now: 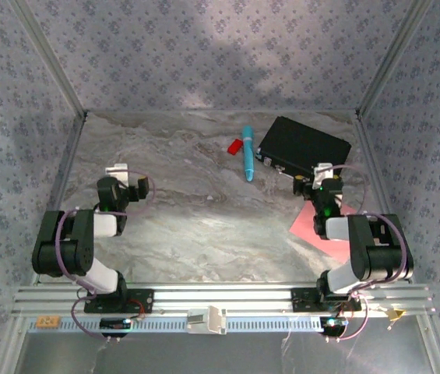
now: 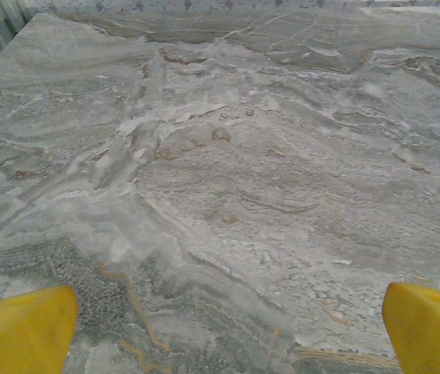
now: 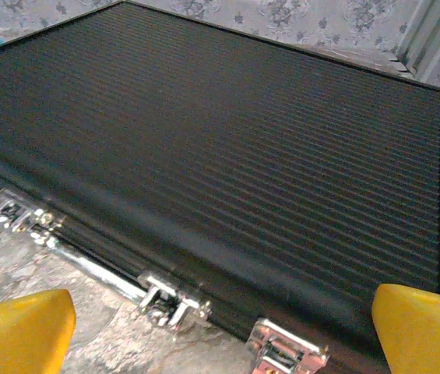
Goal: Fold a paper plane with a square sheet of paper (pick it up from the middle)
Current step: Move the square sheet of paper to the center of the table.
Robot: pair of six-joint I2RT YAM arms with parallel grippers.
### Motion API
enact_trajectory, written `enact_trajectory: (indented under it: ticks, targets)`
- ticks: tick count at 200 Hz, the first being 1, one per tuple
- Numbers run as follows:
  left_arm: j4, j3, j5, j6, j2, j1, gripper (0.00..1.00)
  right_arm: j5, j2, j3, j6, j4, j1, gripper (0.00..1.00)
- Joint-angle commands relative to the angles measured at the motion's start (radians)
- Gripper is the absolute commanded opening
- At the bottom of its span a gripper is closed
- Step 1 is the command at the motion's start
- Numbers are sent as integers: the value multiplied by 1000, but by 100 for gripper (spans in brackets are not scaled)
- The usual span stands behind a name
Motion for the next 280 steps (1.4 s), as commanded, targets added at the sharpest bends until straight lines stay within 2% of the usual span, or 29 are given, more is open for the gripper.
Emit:
enact_trajectory:
  ticks: [1, 26, 49, 75, 85, 96, 108, 116, 135, 155, 171, 201, 234, 257, 280]
  targets:
    - [8, -16, 23, 20, -70, -8, 100, 52, -57, -21, -26, 7, 18, 99]
    - [-141, 14, -10, -29, -168, 7, 100, 59, -187, 53, 3, -264, 28, 99]
    - [-252, 34, -14, -69, -245, 7, 100, 94, -323, 53, 74, -363, 34, 99]
    - [-397, 87, -31, -247, -358, 14, 100, 236, -453, 262, 326, -932, 42, 99]
    - [-432, 105, -13, -312, -391, 14, 100, 216, -480, 328, 396, -1111, 38, 99]
    - [-493, 136, -13, -434, -422, 14, 100, 129, -516, 354, 465, -1221, 29, 99]
    - [-603, 187, -10, -593, -443, 14, 100, -23, -578, 314, 511, -1206, 15, 99]
    - [-667, 223, 56, -598, -448, 17, 100, -97, -626, 275, 534, -1181, 2, 99]
    - [-757, 261, 154, -679, -426, 14, 100, -169, -695, 207, 661, -1222, -26, 99]
    - [-701, 247, 356, -709, -391, 8, 100, -163, -684, 202, 710, -1325, -58, 99]
    - [-699, 241, 430, -713, -367, -44, 100, -173, -664, 183, 724, -1363, -65, 99]
    - [-773, 269, 432, -653, -310, -246, 100, -201, -636, 148, 737, -1373, -84, 99]
    - [-790, 298, 378, -629, -247, -449, 100, -222, -573, 153, 705, -1335, -97, 99]
    - [-788, 337, 353, -621, -194, -546, 100, -250, -520, 160, 697, -1296, -104, 99]
    - [-800, 380, 337, -606, -145, -598, 100, -239, -442, 181, 657, -1283, -107, 99]
